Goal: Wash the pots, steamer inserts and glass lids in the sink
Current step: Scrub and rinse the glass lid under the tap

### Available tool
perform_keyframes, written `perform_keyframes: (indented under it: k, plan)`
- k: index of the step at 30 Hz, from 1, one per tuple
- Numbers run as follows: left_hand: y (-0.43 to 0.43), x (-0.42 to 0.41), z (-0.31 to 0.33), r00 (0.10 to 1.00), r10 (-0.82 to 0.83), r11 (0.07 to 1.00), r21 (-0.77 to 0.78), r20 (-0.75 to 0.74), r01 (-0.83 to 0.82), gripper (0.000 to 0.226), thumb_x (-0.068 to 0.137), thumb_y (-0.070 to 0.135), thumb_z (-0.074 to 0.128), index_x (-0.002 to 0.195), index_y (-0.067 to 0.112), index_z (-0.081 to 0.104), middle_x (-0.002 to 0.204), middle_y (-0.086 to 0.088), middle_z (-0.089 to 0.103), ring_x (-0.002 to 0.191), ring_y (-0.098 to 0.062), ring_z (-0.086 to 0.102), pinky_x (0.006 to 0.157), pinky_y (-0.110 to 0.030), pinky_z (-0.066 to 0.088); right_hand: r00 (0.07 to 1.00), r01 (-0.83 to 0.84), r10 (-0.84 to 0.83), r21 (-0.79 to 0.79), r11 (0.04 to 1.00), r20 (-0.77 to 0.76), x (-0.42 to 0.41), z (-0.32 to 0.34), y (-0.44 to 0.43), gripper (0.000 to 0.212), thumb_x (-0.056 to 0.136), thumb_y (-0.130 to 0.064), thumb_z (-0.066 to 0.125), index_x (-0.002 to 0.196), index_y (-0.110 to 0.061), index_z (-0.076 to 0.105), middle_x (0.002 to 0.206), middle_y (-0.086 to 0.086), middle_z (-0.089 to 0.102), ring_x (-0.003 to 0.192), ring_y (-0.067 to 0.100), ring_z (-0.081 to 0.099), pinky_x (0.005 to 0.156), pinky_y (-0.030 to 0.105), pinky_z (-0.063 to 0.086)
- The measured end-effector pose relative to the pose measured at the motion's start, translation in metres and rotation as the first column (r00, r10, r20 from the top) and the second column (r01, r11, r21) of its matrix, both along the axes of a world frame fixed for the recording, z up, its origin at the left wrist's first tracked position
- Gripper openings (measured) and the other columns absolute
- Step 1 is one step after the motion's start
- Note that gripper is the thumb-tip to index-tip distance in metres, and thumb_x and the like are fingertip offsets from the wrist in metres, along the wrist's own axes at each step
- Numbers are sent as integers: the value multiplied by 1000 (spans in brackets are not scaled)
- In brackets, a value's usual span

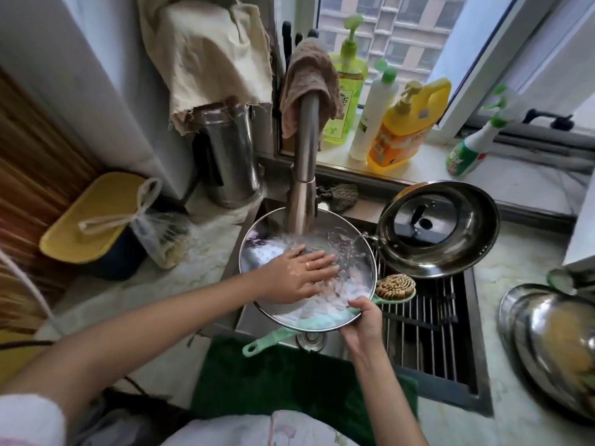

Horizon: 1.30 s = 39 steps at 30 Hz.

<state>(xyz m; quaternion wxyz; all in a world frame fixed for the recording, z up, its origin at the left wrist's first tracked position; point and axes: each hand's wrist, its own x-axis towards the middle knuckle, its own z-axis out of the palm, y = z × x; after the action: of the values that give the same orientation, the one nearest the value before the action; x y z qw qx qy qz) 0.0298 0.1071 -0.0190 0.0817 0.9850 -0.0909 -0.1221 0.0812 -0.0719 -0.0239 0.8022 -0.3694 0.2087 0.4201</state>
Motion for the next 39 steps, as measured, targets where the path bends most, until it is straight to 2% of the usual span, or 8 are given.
perform_keyframes:
  k: [8, 13, 18, 21, 26, 30, 34, 39]
  plan:
    - [13, 28, -3, 781, 624, 781, 23, 24, -624, 59, 99, 48, 23, 138, 10, 45, 132, -16, 56, 137, -28, 34, 115, -56, -1, 991, -78, 78, -9, 997, 106, 10, 6, 1, 68, 58, 4, 33, 116, -22, 59, 92, 21, 71, 77, 35, 70, 63, 43, 58]
    - [-20, 15, -14, 985, 171, 979, -114, 6, -169, 59, 98, 52, 15, 147, 34, -11, 156, 7, -13, 145, -10, -10, 118, -46, -4, 998, -5, 5, 0, 1000, 70, 13, 3, -1, 71, 59, 3, 33, 121, -19, 55, 92, 20, 72, 79, 34, 71, 71, 47, 55]
    - [30, 23, -17, 925, 377, 918, 119, 43, -379, 62, 89, 57, -1, 145, 34, -17, 158, -6, 18, 140, -25, 29, 115, -45, 9, 999, -7, 5, 32, 999, 44, 11, 3, -13, 70, 54, 1, 43, 121, -14, 55, 87, 20, 73, 75, 33, 72, 57, 41, 59]
    - [20, 48, -16, 865, 501, 865, 9, 0, -501, 67, 87, 59, 4, 146, 33, -16, 160, -5, 1, 147, -25, 5, 116, -54, 9, 1000, 0, 0, 24, 1000, 10, 11, 7, -7, 70, 58, 4, 29, 120, -8, 56, 82, 20, 72, 69, 33, 71, 52, 39, 57]
    - [-40, 46, -8, 998, 32, 997, -75, 61, -28, 58, 98, 46, 15, 151, 28, -1, 158, 4, -11, 145, -11, -11, 117, -40, -10, 1000, 18, -17, 87, 996, -3, 13, 9, 3, 61, 51, 4, 40, 106, -15, 58, 82, 14, 72, 69, 28, 71, 54, 41, 57]
    - [-3, 18, -12, 995, -40, 995, -90, 89, 48, 60, 95, 57, 14, 148, 33, -1, 158, 7, -1, 146, -11, -3, 118, -42, 1, 1000, 2, -1, 54, 999, -9, 12, 1, -1, 113, 22, -3, 69, 133, -11, 49, 105, 23, 69, 87, 39, 69, 63, 48, 57]
    - [2, 45, -8, 926, 378, 924, -65, 11, -376, 70, 93, 58, 13, 151, 22, -5, 157, -2, -17, 145, -14, -12, 109, -47, 32, 999, -51, 50, 39, 998, 19, 16, 7, -3, 75, 53, 4, 35, 124, -13, 53, 76, 17, 71, 63, 30, 70, 50, 33, 56]
    - [-54, 58, 5, 994, 102, 983, -155, 39, -95, 57, 102, 36, 23, 151, 23, -4, 158, 0, -12, 144, -10, -14, 117, -40, -11, 1000, -8, 6, 130, 991, 20, 16, 14, 13, 36, 28, -7, 67, 64, -4, 72, 76, 18, 67, 60, 29, 68, 52, 34, 57]
